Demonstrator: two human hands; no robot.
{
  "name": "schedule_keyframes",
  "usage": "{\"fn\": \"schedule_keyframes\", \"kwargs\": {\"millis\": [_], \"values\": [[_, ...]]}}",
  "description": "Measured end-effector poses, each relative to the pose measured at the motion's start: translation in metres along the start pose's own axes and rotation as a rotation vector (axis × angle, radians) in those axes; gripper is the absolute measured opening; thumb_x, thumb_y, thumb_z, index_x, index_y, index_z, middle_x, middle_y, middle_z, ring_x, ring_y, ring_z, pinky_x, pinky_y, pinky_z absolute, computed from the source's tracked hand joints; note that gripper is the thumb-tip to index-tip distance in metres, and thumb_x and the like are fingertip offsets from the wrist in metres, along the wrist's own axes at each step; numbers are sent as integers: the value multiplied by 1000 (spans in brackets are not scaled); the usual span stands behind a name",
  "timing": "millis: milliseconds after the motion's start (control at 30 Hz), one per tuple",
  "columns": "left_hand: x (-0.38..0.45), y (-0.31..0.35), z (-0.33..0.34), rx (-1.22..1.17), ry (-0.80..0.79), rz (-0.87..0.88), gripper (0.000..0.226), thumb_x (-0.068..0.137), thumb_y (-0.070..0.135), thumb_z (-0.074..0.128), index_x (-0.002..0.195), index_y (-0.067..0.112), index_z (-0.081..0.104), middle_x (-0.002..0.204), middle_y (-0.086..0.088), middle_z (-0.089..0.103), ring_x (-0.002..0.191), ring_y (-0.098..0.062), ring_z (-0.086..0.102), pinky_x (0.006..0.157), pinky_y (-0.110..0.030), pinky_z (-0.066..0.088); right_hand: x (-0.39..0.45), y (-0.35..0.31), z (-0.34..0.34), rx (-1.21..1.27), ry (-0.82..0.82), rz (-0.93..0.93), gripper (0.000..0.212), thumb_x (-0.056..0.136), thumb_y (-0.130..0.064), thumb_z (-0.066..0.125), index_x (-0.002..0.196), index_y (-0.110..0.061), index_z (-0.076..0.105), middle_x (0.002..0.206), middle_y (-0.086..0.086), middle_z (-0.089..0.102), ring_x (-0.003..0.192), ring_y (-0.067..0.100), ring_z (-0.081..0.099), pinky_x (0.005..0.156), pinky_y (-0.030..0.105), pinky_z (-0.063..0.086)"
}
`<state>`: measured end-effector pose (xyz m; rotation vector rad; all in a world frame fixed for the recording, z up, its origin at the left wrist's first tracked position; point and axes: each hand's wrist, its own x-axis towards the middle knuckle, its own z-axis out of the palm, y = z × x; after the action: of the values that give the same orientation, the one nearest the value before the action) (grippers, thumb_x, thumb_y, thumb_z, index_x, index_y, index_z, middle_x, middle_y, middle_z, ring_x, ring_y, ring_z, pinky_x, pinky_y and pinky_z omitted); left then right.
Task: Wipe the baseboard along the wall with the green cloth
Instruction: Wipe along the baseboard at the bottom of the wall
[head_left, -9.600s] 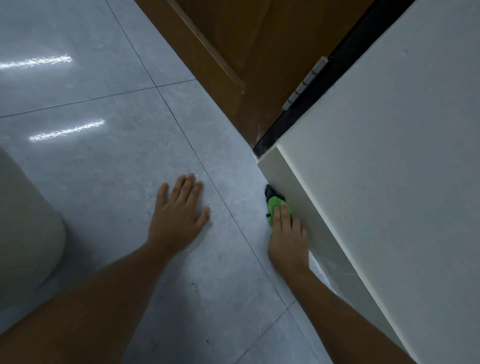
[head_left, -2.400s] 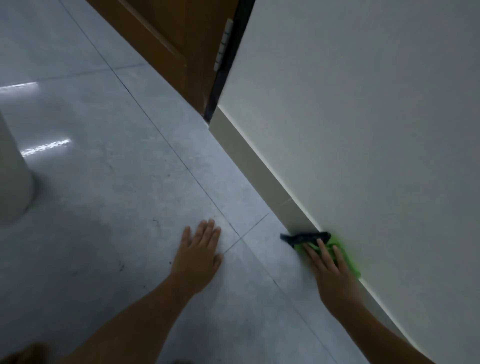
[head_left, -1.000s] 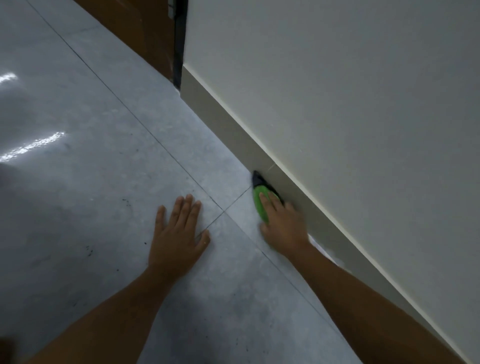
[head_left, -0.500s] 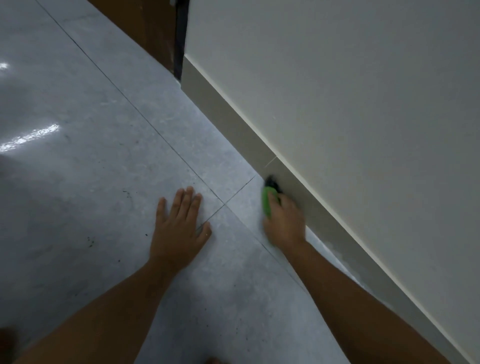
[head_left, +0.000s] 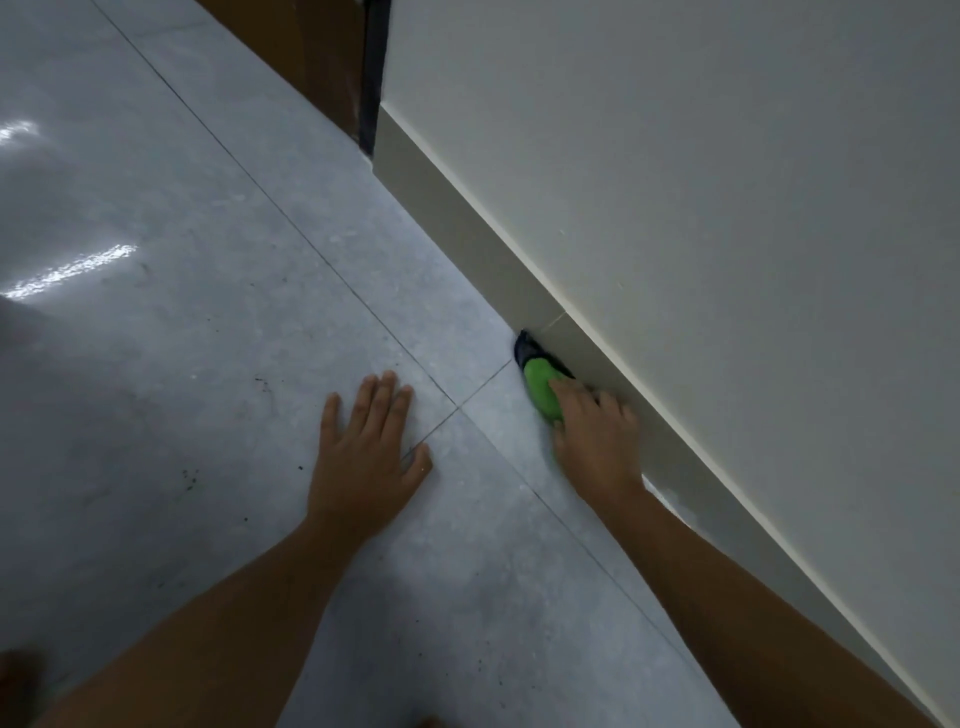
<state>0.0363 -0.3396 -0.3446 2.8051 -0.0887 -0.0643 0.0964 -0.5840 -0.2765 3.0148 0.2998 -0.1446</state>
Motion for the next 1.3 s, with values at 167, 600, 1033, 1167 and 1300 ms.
{"fn": "schedule_keyframes", "kwargs": {"millis": [167,600,1033,1167,1300], "values": [[0,0,-1,-7,1,1,71,88,51,33,145,8,36,154,-12,30,143,-27,24,114,-54,13,-14,11,2,-219,62,36,38,76,-12,67,114,-14,61,98,3,69,77,27,50,71,38,32],[-1,-1,-1,-9,-1,12,71,90,51,32,147,9,33,155,-12,27,144,-26,21,114,-54,13,-31,25,-3,-122,111,108,46,76,-11,63,121,-15,57,102,8,67,78,28,54,68,37,40],[0,-2,0,24,-48,1,72,91,54,29,149,12,26,157,-10,20,146,-24,12,116,-54,9,61,-59,-2,-151,-52,-21,66,91,-10,43,149,-22,14,147,13,29,116,33,39,95,42,36],[0,-2,-1,6,-44,3,71,90,52,31,147,11,31,156,-10,25,145,-24,18,115,-53,9,47,-46,5,-98,-44,-108,67,85,-13,47,148,-20,25,150,13,33,113,34,44,90,45,42],[-1,-3,-1,6,-50,12,71,90,51,30,146,9,33,155,-12,28,143,-25,22,114,-54,11,-50,27,15,-183,-136,-28,68,77,-3,37,143,-16,34,139,15,49,109,36,54,79,44,48]]}}
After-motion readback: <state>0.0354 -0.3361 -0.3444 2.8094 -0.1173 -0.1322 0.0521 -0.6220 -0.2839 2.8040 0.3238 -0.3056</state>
